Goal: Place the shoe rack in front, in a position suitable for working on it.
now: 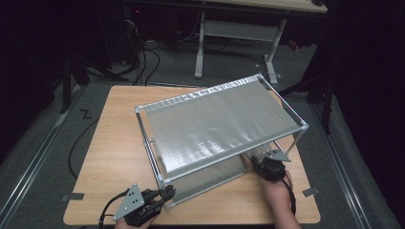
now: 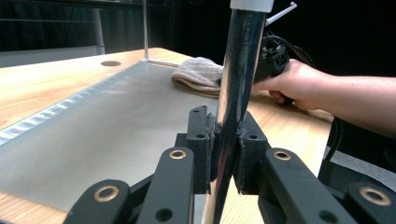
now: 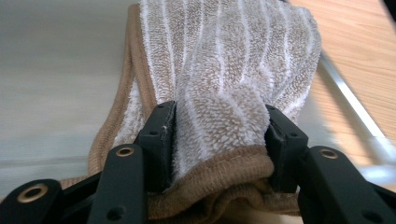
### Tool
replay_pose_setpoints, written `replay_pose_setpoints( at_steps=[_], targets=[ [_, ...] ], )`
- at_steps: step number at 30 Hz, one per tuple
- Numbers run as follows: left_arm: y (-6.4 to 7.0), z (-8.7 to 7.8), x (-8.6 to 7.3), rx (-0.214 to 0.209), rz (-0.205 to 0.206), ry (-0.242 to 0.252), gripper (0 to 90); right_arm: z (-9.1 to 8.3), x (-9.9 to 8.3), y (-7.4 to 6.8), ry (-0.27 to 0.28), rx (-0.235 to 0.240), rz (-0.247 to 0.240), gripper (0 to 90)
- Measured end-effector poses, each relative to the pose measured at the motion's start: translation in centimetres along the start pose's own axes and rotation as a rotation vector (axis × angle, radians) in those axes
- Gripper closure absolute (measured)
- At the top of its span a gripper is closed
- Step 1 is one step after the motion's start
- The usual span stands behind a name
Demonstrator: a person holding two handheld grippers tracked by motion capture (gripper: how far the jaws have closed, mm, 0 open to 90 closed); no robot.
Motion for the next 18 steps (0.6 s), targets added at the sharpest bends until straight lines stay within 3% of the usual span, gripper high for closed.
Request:
replay_pose_setpoints(
  at_steps=[10, 18],
  targets=[
    [0.0, -0.2, 0.0, 0.005, -0.002, -0.003, 79.0, -0.2, -1.4, 4.1, -0.013, -0.083, 0.048, 50.9],
    [0.0, -0.2, 0.0, 0.003, -0.008, -0.004, 78.9, -0.2, -1.6, 4.6, -0.018, -0.105, 0.052, 51.4]
  ],
)
Point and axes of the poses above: each handheld gripper's, and its own axes: z roughly forward along the jaws, x roughly out of its top, y roughly to its right, the point moved 1 cm from there along z, roughly forward along the jaws, and after that the axes turned 9 degrees about -z, right-handed, at the moved point
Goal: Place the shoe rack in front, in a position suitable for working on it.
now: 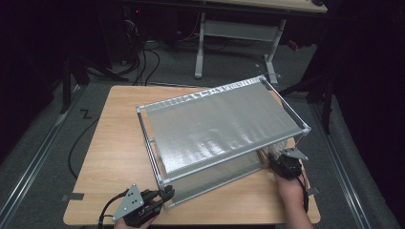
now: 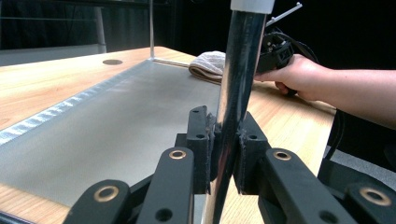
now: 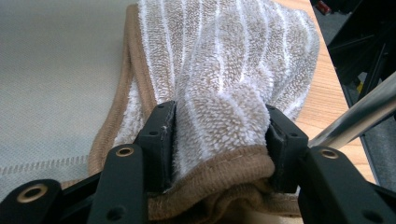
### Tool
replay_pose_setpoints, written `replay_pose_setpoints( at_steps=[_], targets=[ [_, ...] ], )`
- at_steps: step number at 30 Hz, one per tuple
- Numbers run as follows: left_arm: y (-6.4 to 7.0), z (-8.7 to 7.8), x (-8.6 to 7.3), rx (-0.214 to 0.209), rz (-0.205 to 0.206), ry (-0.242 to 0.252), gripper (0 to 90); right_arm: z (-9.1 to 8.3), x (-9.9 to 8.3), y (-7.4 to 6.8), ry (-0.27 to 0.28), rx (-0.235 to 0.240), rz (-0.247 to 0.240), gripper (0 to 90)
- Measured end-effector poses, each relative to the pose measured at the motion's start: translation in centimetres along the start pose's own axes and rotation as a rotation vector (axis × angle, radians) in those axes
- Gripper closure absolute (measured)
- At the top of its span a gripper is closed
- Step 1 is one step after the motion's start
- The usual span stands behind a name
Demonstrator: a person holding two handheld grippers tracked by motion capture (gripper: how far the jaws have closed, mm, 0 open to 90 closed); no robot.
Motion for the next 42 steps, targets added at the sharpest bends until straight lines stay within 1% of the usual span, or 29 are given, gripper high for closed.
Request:
replay_pose_setpoints(
  at_steps=[5, 6, 7, 8, 10, 11, 14, 16, 19, 20, 21, 23, 24, 26, 27, 30, 32, 33, 34, 35, 36, 37, 38, 41, 42],
  targets=[
    [-0.1, 0.0, 0.0, -0.009, -0.008, -0.001, 78.6, 0.0, 0.1, -0.4, -0.005, 0.014, 0.017, 52.4],
    [-0.1, 0.0, 0.0, -0.010, -0.010, -0.001, 78.5, -0.1, 0.1, -0.6, -0.008, 0.018, 0.015, 52.6],
    [-0.1, 0.0, 0.0, -0.011, -0.011, -0.001, 78.5, -0.1, 0.1, -0.7, -0.002, 0.016, 0.003, 52.6],
    [0.0, 0.0, 0.0, -0.012, -0.009, 0.000, 78.5, -0.2, 0.1, -0.9, -0.003, 0.019, 0.004, 52.7],
    [0.0, 0.0, 0.0, -0.014, -0.009, 0.001, 78.5, -0.3, 0.3, -1.6, 0.001, 0.040, -0.003, 52.7],
    [0.0, 0.0, 0.0, -0.014, -0.009, 0.002, 78.5, -0.4, 0.3, -2.0, 0.001, 0.043, -0.007, 52.8],
    [0.0, 0.0, 0.0, -0.014, -0.008, 0.004, 78.5, -0.6, 0.6, -3.3, 0.006, 0.075, -0.016, 52.8],
    [0.0, 0.1, 0.0, -0.014, -0.009, 0.004, 78.5, -0.9, 0.9, -4.7, 0.006, 0.088, -0.024, 52.8],
    [0.0, 0.1, 0.0, -0.014, -0.011, 0.007, 78.4, -1.1, 1.2, -6.5, 0.010, 0.114, -0.050, 52.8],
    [0.0, 0.1, 0.0, -0.014, -0.010, 0.007, 78.4, -1.2, 1.4, -7.4, 0.012, 0.133, -0.058, 52.8],
    [0.0, 0.1, 0.0, -0.014, -0.010, 0.007, 78.4, -1.2, 1.5, -7.9, 0.013, 0.142, -0.059, 52.8],
    [0.0, 0.1, 0.0, -0.013, -0.009, 0.009, 78.4, -1.5, 1.8, -9.4, 0.019, 0.164, -0.089, 52.9],
    [0.0, 0.2, 0.0, -0.013, -0.010, 0.010, 78.4, -1.6, 1.9, -9.8, 0.019, 0.171, -0.091, 53.1],
    [0.0, 0.2, -0.1, -0.012, -0.011, 0.011, 78.4, -1.7, 2.1, -10.8, 0.024, 0.188, -0.114, 53.1],
    [0.0, 0.2, -0.1, -0.013, -0.012, 0.012, 78.3, -1.9, 2.3, -11.5, 0.026, 0.207, -0.126, 53.2],
    [0.0, 0.3, -0.1, -0.013, -0.014, 0.012, 78.3, -2.1, 2.6, -13.0, 0.029, 0.238, -0.155, 53.3],
    [0.0, 0.3, -0.1, -0.013, -0.014, 0.012, 78.4, -2.4, 2.9, -14.3, 0.032, 0.265, -0.170, 53.3],
    [0.0, 0.3, -0.1, -0.013, -0.014, 0.012, 78.4, -2.5, 3.0, -14.6, 0.033, 0.262, -0.192, 53.3],
    [0.0, 0.3, -0.1, -0.013, -0.015, 0.013, 78.4, -2.6, 3.1, -15.4, 0.034, 0.278, -0.182, 53.4],
    [0.0, 0.3, -0.1, -0.013, -0.015, 0.013, 78.4, -2.7, 3.2, -15.7, 0.042, 0.289, -0.194, 53.4],
    [0.0, 0.4, -0.1, -0.014, -0.015, 0.013, 78.4, -2.9, 3.3, -16.4, 0.049, 0.299, -0.219, 53.4],
    [0.0, 0.4, -0.1, -0.015, -0.016, 0.014, 78.4, -2.9, 3.4, -16.9, 0.047, 0.305, -0.220, 53.4],
    [0.0, 0.4, -0.1, -0.014, -0.016, 0.014, 78.4, -3.1, 3.5, -17.6, 0.061, 0.328, -0.242, 53.4],
    [0.0, 0.4, -0.1, -0.016, -0.018, 0.014, 78.4, -3.6, 3.8, -19.1, 0.049, 0.353, -0.247, 53.4],
    [0.0, 0.5, -0.1, -0.017, -0.018, 0.015, 78.4, -3.7, 3.9, -19.7, 0.057, 0.363, -0.260, 53.4]
  ],
)
Point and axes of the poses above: each handheld gripper's, and its own axes: z roughly forward along the jaws, x roughly out of its top, y roughly to its right, the point moved 1 cm from there along z, roughly forward along the jaws, and after that the axes turned 9 degrees about -z, right-handed, at the moved point
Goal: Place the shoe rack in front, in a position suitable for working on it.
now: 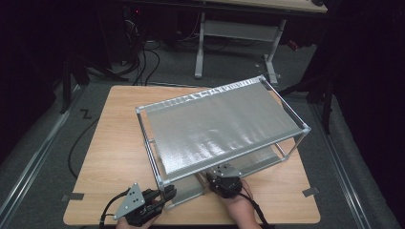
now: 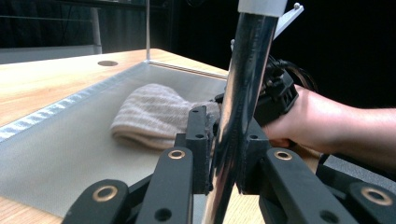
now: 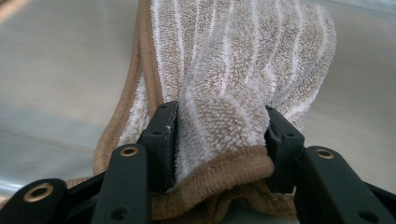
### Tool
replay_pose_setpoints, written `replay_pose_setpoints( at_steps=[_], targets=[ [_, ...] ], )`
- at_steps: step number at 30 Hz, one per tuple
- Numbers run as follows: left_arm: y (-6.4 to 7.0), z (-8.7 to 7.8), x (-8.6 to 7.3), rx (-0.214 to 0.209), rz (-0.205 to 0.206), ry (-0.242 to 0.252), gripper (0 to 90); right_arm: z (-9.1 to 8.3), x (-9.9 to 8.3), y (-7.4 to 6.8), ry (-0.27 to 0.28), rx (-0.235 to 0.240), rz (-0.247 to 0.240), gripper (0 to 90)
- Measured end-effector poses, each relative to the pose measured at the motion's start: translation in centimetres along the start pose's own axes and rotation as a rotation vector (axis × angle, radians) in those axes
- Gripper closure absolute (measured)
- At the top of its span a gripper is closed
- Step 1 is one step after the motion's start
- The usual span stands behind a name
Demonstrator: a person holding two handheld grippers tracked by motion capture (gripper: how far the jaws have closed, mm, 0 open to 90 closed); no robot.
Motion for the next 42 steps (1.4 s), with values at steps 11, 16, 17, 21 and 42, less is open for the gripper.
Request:
replay_pose_setpoints(
  at_steps=[11, 16, 17, 21, 42],
  targets=[
    [0.1, 0.2, 0.0, -0.014, -0.005, -0.009, 78.9, 0.6, 2.2, -4.9, 0.047, 0.133, -0.091, 53.4],
    [0.1, 0.5, -0.1, -0.010, 0.004, -0.027, 83.1, 0.5, 2.8, -6.9, 0.038, 0.224, -0.069, 53.2],
    [0.1, 0.5, -0.1, -0.013, 0.010, -0.025, 83.2, 0.4, 2.9, -7.3, 0.029, 0.229, -0.054, 53.3],
    [0.4, 0.6, -0.1, -0.007, 0.035, -0.017, 89.6, 0.2, 3.1, -8.8, 0.033, 0.265, -0.060, 53.4],
    [0.1, -0.8, 0.1, 0.007, 0.036, -0.015, 68.6, 1.3, 2.7, -5.1, 0.060, 0.182, -0.112, 54.1]
  ],
)
Point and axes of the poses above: each handheld gripper's, and its own axes: z roughly forward along the jaws, x roughly out of its top, y roughly to its right, the point moved 1 cm from there along z, roughly forward along the jaws, and after that the axes turned 9 degrees about -z, right-handed, at the moved point
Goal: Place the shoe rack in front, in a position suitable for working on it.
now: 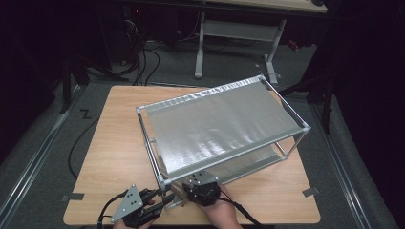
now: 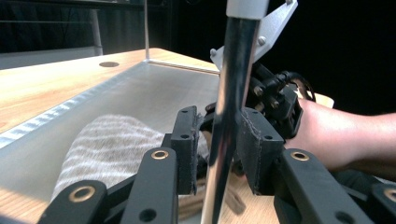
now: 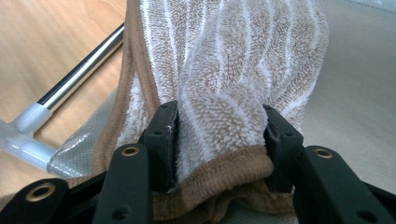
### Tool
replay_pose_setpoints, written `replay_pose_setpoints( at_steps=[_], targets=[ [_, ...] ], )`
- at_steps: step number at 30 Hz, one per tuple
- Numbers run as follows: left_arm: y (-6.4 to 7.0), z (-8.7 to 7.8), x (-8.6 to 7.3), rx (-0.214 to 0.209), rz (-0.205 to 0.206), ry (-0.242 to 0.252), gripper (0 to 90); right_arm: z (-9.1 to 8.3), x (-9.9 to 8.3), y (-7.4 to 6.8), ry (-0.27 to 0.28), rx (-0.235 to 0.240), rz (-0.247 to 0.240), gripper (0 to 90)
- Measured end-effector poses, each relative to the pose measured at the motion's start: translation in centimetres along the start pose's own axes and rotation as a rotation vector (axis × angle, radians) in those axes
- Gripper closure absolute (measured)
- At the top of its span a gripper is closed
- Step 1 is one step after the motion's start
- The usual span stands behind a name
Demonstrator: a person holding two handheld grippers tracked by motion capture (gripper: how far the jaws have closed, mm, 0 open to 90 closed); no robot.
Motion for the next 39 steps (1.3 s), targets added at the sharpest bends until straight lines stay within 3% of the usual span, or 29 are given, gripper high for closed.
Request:
replay_pose_setpoints(
  at_steps=[4, 6, 14, 19, 21, 22, 25, 27, 29, 33, 35, 39],
  targets=[
    [-0.1, -0.1, 0.0, 0.010, 0.005, -0.005, 73.4, -0.1, -0.2, 0.9, -0.010, -0.017, 0.012, 54.1],
    [-0.2, -0.1, 0.0, 0.011, 0.006, -0.005, 76.9, -0.2, -0.3, 0.9, -0.033, -0.019, 0.051, 54.1],
    [0.1, 0.1, 0.1, 0.031, 0.037, -0.007, 80.6, -0.3, -0.3, 0.7, -0.022, -0.025, 0.046, 58.3],
    [0.1, 0.3, 0.1, 0.024, 0.039, -0.008, 80.8, -0.3, 0.2, -0.4, -0.018, 0.005, 0.056, 58.6],
    [0.1, 0.4, 0.1, 0.022, 0.039, -0.007, 80.7, 0.0, 0.4, -0.8, 0.019, 0.029, 0.015, 59.3],
    [0.1, 0.5, 0.1, 0.022, 0.039, -0.006, 80.8, -0.1, 0.6, -1.4, 0.013, 0.053, 0.046, 59.9],
    [0.1, 0.5, 0.0, 0.024, 0.039, -0.005, 80.8, -0.1, 0.8, -2.0, 0.038, 0.087, 0.027, 61.6],
    [0.1, 0.6, 0.1, 0.028, 0.039, -0.005, 80.7, -0.2, 0.8, -1.7, 0.057, 0.072, 0.023, 62.2],
    [0.0, 0.7, 0.1, 0.031, 0.037, -0.002, 80.7, -1.0, 0.7, -1.2, 0.052, 0.059, 0.062, 62.5],
    [-0.3, 0.7, 0.2, 0.036, 0.032, 0.000, 80.6, -3.2, 0.5, 0.4, 0.080, -0.021, 0.055, 62.3],
    [-0.5, 0.7, 0.2, 0.044, 0.026, 0.004, 80.4, -4.6, -0.2, 1.5, 0.069, -0.070, 0.049, 62.1],
    [-1.0, 0.4, 0.2, 0.059, 0.011, 0.012, 80.1, -6.8, -3.0, 3.5, 0.032, -0.158, 0.082, 61.6]
  ],
)
Point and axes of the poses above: each handheld gripper's, and its own axes: z roughly forward along the jaws, x roughly out of its top, y roughly to its right, the point moved 1 cm from there along z, roughly forward along the jaws, and after that the axes turned 9 degrees about -z, right-handed, at the moved point
